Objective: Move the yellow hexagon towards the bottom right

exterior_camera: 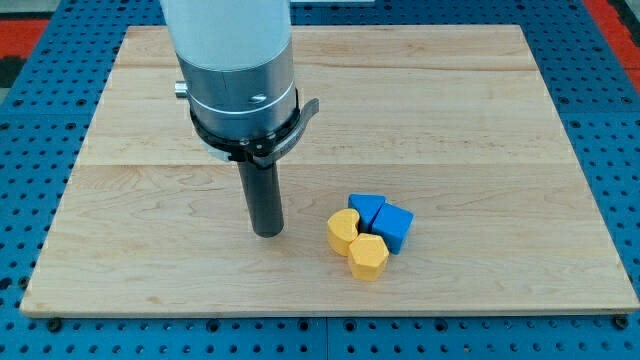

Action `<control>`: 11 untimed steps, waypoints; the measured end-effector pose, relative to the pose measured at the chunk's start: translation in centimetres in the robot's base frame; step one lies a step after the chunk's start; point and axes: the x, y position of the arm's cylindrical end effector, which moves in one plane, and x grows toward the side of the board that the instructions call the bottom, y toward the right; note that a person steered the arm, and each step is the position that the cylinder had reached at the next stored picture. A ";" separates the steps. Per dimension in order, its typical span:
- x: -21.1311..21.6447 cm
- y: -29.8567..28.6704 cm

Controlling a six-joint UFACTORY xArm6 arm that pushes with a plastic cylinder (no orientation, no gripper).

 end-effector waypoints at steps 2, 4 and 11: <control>0.1 0.2; 1.6 0.6; 5.3 19.4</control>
